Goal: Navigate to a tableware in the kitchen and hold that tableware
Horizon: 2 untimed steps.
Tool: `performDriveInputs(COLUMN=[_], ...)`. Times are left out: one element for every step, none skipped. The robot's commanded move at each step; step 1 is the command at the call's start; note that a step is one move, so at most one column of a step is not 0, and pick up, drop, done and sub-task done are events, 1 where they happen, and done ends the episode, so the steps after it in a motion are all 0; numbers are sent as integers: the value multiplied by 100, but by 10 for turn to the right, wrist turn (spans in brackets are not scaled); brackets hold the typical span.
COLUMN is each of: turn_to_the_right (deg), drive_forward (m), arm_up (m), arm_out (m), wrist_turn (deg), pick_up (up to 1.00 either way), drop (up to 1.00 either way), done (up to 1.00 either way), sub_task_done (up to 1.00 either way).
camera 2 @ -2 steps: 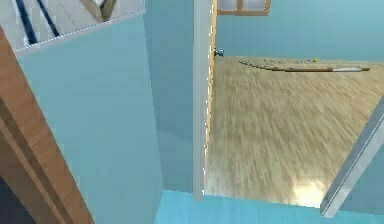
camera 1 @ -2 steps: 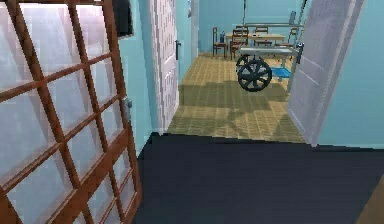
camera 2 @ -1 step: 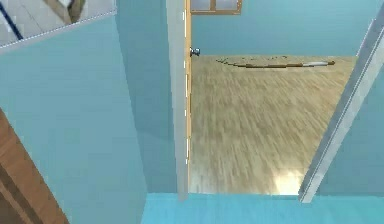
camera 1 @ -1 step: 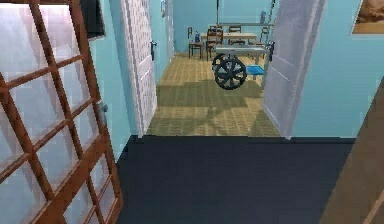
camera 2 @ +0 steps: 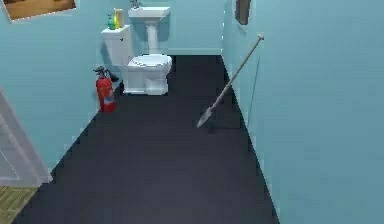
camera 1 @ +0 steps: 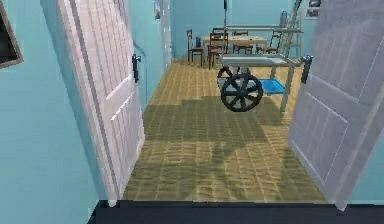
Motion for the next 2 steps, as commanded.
performDriveInputs(turn_to_the_right=[0, 0], drive_forward=[100, 100], arm_up=[0, 0], arm_out=[0, 0], wrist_turn=[0, 0], pick_up=[0, 0], drop=[0, 0], done=[0, 0], sub_task_done=[0, 0])
